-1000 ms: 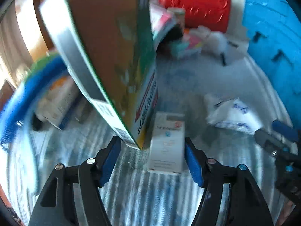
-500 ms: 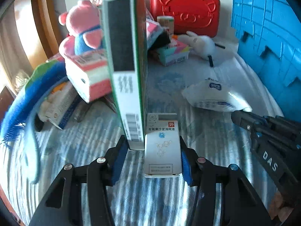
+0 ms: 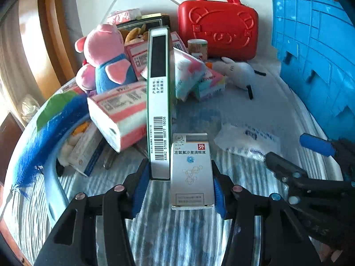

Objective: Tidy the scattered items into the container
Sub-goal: 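Lift the medicine box and wipes packet and carry both over the crate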

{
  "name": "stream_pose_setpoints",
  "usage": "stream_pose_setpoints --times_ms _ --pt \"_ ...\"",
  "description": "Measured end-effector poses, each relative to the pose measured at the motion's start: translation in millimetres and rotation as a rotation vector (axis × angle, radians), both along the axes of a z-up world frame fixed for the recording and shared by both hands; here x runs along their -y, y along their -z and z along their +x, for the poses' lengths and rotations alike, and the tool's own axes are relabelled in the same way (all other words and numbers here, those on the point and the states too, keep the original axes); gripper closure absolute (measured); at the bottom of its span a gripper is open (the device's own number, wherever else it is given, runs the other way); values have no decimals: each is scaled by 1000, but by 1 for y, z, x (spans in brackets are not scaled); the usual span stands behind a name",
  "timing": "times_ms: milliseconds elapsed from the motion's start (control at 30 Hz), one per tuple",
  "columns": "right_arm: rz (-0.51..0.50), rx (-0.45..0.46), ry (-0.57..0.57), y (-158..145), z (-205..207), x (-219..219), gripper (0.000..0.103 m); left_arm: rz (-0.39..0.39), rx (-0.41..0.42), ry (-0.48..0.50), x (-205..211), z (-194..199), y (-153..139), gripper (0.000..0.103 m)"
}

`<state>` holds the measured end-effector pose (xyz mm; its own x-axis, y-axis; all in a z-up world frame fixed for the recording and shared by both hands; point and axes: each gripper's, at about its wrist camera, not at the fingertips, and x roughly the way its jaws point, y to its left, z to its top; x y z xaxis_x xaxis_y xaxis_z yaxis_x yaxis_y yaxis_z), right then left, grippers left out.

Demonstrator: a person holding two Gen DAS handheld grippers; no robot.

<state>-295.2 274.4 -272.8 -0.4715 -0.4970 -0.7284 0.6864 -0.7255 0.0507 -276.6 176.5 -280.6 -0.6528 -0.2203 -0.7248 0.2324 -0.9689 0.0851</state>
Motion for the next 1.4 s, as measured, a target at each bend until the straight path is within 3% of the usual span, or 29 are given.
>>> stream_pose_setpoints --times_ms 167,233,300,500,667,1100,1400 --pt "50 4 -55 18 -28 21 23 -12 8 2 0 -9 -1 53" --pt "116 30 -76 34 -34 33 53 -21 10 2 -2 -10 -1 53" --pt "97 23 -71 32 -32 33 63 -23 13 1 -2 -10 0 53" --pt "36 23 -44 7 -18 14 66 10 21 1 0 -7 -6 53" --pt "-21 -16 -9 -37 11 -8 66 15 -23 29 -5 9 -28 53" --pt "-157 -292 60 -203 103 -40 66 8 -287 88 -15 83 -167 53" --pt "-201 -447 140 -279 117 -83 66 -1 -454 148 -52 99 -246 53"
